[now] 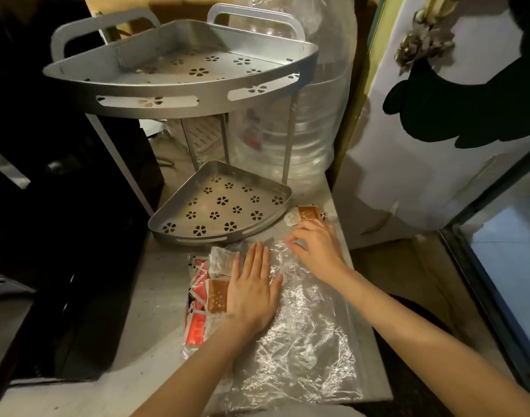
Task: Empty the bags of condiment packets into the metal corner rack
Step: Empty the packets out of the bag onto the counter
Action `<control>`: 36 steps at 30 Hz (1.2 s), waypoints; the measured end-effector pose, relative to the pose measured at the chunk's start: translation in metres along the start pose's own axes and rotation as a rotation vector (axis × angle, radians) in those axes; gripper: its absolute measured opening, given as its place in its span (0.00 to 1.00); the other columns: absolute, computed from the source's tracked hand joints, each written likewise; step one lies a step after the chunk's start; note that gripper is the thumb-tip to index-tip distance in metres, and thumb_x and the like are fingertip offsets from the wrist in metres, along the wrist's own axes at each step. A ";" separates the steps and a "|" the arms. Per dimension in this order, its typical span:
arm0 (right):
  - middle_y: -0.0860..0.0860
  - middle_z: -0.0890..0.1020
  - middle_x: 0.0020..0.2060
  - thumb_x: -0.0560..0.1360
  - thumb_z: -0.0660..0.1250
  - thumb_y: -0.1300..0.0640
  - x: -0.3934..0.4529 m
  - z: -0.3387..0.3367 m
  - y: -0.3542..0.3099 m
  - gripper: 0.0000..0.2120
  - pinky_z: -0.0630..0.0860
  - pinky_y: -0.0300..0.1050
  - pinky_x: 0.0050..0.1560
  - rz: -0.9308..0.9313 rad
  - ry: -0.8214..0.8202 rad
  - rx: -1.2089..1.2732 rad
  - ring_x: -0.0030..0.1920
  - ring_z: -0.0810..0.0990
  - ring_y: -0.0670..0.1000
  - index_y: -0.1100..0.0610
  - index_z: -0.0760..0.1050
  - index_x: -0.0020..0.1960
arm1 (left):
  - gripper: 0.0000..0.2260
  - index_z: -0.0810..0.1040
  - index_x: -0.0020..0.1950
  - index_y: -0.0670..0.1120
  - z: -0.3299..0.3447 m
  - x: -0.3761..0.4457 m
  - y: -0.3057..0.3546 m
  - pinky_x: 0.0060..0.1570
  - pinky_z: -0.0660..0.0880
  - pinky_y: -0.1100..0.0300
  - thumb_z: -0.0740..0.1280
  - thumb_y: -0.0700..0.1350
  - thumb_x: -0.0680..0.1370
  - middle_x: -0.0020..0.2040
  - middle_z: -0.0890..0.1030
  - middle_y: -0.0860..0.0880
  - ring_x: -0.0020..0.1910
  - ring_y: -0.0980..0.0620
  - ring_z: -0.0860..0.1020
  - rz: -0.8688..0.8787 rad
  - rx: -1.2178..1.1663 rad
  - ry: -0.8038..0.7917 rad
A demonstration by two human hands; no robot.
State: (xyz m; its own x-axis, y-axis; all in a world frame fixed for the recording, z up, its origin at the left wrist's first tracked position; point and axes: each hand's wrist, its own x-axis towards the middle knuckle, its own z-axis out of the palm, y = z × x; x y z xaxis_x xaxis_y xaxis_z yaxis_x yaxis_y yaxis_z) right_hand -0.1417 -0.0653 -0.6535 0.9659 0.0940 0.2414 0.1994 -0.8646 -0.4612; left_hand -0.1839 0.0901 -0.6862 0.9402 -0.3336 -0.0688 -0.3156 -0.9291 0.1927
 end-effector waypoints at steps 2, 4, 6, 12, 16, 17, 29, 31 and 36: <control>0.51 0.81 0.47 0.71 0.70 0.57 -0.003 -0.003 0.002 0.05 0.64 0.50 0.60 0.015 0.013 0.077 0.54 0.74 0.52 0.54 0.83 0.45 | 0.33 0.33 0.73 0.46 0.000 -0.001 0.001 0.68 0.29 0.51 0.25 0.60 0.71 0.74 0.34 0.47 0.73 0.50 0.33 0.014 -0.011 -0.009; 0.49 0.81 0.44 0.70 0.71 0.58 -0.006 -0.006 0.005 0.03 0.67 0.51 0.58 0.032 0.026 0.150 0.53 0.74 0.52 0.55 0.83 0.43 | 0.35 0.32 0.72 0.46 -0.001 0.000 0.000 0.68 0.29 0.51 0.22 0.61 0.69 0.74 0.34 0.48 0.73 0.50 0.34 0.007 -0.018 -0.013; 0.46 0.79 0.42 0.70 0.71 0.60 -0.009 -0.012 0.007 0.02 0.68 0.48 0.58 0.062 0.033 0.256 0.52 0.74 0.50 0.55 0.82 0.42 | 0.34 0.33 0.72 0.46 -0.002 0.002 -0.004 0.68 0.29 0.52 0.23 0.61 0.69 0.74 0.35 0.48 0.73 0.51 0.35 -0.013 -0.005 -0.010; 0.43 0.79 0.42 0.70 0.71 0.63 -0.017 -0.043 0.021 0.04 0.64 0.26 0.54 0.223 0.009 0.566 0.49 0.74 0.37 0.54 0.79 0.40 | 0.37 0.33 0.72 0.46 -0.001 0.003 -0.019 0.67 0.29 0.52 0.19 0.61 0.66 0.73 0.34 0.48 0.73 0.51 0.35 -0.028 0.016 0.000; 0.48 0.80 0.48 0.70 0.70 0.62 -0.024 -0.058 0.038 0.06 0.70 0.44 0.59 0.400 0.050 0.746 0.55 0.77 0.49 0.51 0.79 0.40 | 0.37 0.33 0.72 0.46 -0.001 0.002 -0.025 0.68 0.30 0.52 0.19 0.60 0.66 0.74 0.35 0.48 0.73 0.51 0.35 -0.018 0.028 0.014; 0.49 0.81 0.49 0.71 0.70 0.61 -0.027 -0.061 0.042 0.04 0.72 0.45 0.58 0.429 0.033 0.766 0.55 0.77 0.50 0.52 0.79 0.42 | 0.38 0.34 0.73 0.46 -0.001 0.002 -0.026 0.69 0.30 0.52 0.19 0.61 0.66 0.74 0.35 0.48 0.73 0.51 0.35 -0.015 0.031 0.014; 0.56 0.78 0.36 0.78 0.59 0.63 -0.059 -0.060 0.036 0.03 0.76 0.44 0.41 0.672 0.049 1.198 0.34 0.78 0.52 0.58 0.70 0.47 | 0.30 0.51 0.74 0.49 -0.021 -0.024 -0.010 0.73 0.39 0.56 0.35 0.62 0.76 0.75 0.52 0.49 0.74 0.52 0.51 0.232 -0.149 0.116; 0.58 0.80 0.37 0.77 0.61 0.58 -0.058 -0.060 0.028 0.05 0.76 0.47 0.42 0.719 0.076 1.104 0.37 0.79 0.56 0.59 0.70 0.50 | 0.30 0.55 0.73 0.51 -0.023 -0.043 0.002 0.72 0.43 0.58 0.38 0.63 0.76 0.75 0.53 0.53 0.74 0.56 0.52 0.261 -0.250 0.027; 0.51 0.76 0.53 0.67 0.72 0.44 -0.069 -0.047 -0.003 0.41 0.71 0.41 0.49 0.654 0.092 0.834 0.50 0.77 0.48 0.50 0.53 0.71 | 0.32 0.46 0.74 0.54 -0.003 -0.061 0.013 0.72 0.41 0.57 0.38 0.66 0.73 0.76 0.45 0.53 0.75 0.55 0.46 0.273 -0.220 -0.088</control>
State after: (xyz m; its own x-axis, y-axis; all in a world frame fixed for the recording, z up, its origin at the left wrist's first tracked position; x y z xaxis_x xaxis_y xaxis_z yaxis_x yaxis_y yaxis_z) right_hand -0.2166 -0.0929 -0.6285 0.9169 -0.3344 -0.2177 -0.2701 -0.1187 -0.9555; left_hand -0.2453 0.0991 -0.6764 0.8074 -0.5861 -0.0675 -0.5095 -0.7504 0.4212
